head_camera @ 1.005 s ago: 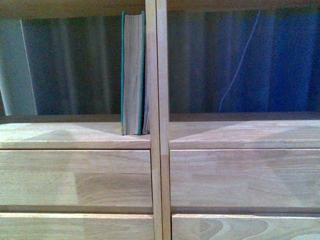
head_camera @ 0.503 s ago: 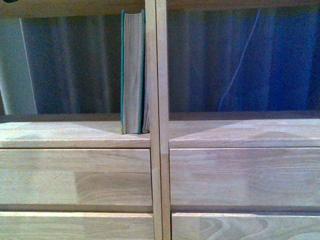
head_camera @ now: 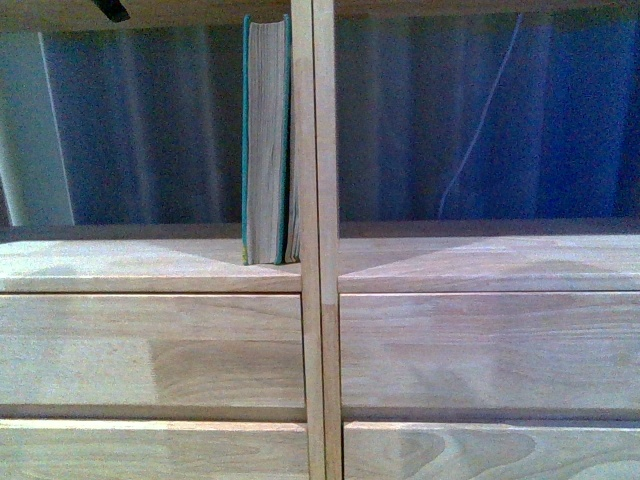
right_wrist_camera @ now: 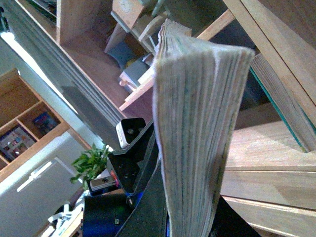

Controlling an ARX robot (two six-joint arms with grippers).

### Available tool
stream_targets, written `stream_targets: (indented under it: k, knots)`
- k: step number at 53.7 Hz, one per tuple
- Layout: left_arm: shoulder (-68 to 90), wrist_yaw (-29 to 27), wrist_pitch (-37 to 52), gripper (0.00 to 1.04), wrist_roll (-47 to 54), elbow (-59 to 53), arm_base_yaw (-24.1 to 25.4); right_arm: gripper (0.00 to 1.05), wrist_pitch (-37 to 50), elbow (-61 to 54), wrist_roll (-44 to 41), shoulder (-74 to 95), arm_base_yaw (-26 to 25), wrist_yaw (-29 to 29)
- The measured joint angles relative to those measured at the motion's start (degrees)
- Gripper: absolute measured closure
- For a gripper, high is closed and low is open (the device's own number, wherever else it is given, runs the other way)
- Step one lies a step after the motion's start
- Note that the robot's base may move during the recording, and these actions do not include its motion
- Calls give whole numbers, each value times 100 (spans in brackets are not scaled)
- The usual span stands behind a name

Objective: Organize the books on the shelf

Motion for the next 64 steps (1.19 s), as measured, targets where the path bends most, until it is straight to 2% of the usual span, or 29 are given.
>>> stream_targets:
  k: [14, 22, 34, 41, 48, 53, 64]
  knots:
    - [-81, -164, -81, 89, -74, 9, 2, 97, 2, 0, -162, 20, -66, 127]
    - [-170, -210, -79, 97, -280, 22, 9, 97, 2, -2, -184, 33, -109, 129]
    - [-166, -203, -92, 98, -225, 24, 74, 61, 0, 0, -168, 31, -116, 214]
    - [-168, -203, -203, 98, -55, 24, 114, 40, -4, 37, -155, 28, -284, 210]
    - [-251, -188, -634, 98, 343, -9, 188, 17, 13, 44, -133, -24, -1062, -72]
    - [-415, -136, -964, 98, 723, -87, 260, 6, 98, -11, -125, -81, -1755, -280]
    - [-949, -26, -1574, 98, 1394, -315, 546, 7, 398, -492, -177, -96, -3630, -649]
